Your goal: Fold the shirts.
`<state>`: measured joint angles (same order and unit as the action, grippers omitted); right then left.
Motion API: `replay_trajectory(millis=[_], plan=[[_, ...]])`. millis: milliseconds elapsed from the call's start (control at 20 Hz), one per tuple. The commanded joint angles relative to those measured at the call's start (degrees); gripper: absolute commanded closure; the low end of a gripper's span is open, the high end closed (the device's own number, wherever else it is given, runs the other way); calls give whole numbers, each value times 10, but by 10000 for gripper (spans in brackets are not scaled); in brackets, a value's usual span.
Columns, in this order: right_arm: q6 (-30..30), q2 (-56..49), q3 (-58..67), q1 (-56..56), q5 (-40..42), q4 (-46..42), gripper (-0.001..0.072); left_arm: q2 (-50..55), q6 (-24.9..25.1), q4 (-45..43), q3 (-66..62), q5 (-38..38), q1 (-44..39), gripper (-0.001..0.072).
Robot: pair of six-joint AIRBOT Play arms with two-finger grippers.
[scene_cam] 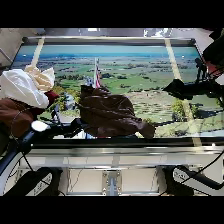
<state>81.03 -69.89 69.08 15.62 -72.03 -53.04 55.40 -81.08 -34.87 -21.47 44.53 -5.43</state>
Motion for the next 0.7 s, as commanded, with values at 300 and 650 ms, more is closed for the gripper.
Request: replay_trajectory(millis=[300,650], plan=[[-56,-20,0,10,27,41,274,58,-14,42,6,-95,-23,128],[-62,-54,0,-77,60,-27,274,103,-5,110,1,-164,-94,360]])
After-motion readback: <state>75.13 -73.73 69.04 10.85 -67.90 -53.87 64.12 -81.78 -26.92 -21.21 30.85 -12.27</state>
